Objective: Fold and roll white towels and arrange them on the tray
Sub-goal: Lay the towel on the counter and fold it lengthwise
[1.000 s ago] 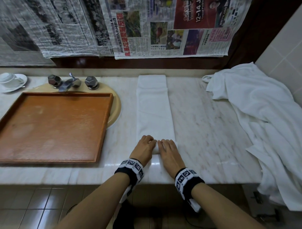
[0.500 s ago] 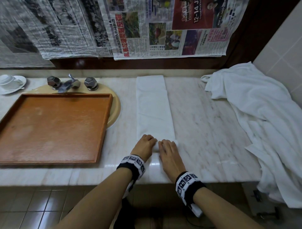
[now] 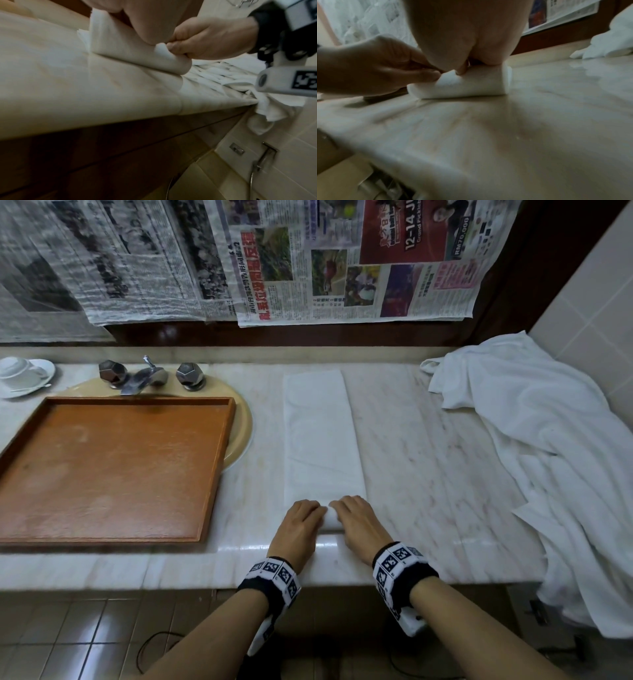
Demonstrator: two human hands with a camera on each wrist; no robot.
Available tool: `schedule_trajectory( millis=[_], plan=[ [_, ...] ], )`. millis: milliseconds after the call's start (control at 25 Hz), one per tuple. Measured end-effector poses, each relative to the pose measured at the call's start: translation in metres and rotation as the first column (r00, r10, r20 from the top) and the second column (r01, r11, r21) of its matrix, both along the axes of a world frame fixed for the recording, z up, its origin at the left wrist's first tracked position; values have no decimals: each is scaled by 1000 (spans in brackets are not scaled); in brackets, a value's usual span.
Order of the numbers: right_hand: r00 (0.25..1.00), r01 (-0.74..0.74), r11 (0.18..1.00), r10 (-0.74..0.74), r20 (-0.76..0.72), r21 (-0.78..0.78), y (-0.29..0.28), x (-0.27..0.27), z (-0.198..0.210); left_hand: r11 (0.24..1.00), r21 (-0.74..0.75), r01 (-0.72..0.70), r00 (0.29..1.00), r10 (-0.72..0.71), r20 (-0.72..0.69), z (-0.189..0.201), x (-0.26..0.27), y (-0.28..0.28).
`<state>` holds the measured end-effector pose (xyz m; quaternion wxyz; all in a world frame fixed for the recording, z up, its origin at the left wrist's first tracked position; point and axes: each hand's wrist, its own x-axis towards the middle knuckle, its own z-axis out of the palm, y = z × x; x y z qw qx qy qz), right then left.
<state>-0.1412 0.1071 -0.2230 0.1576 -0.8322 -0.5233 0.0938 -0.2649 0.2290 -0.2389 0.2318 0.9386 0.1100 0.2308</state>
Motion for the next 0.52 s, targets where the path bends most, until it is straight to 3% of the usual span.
schedule_trajectory(
  millis=[120, 200, 320, 400, 520],
  plan=[
    [977, 63, 992, -83, 197, 107, -3, -19, -9, 999, -37, -1, 993, -3, -117, 4, 16, 12],
    [972, 53, 994, -73, 222, 91, -2, -21, -9, 999, -42, 22, 976, -30, -214, 9, 30, 23],
    [989, 36, 996, -48, 141, 83, 7, -2, -6, 1000, 3, -22, 970, 22, -243, 14, 30, 19],
    [1000, -18, 1000, 18, 7, -17, 14, 11, 6, 1000, 12, -28, 987, 29, -157, 10, 16, 8],
    [998, -31, 990, 24, -52, -141, 17, 16, 12, 998, 49, 28, 997, -25, -66, 0, 2, -1]
  ],
)
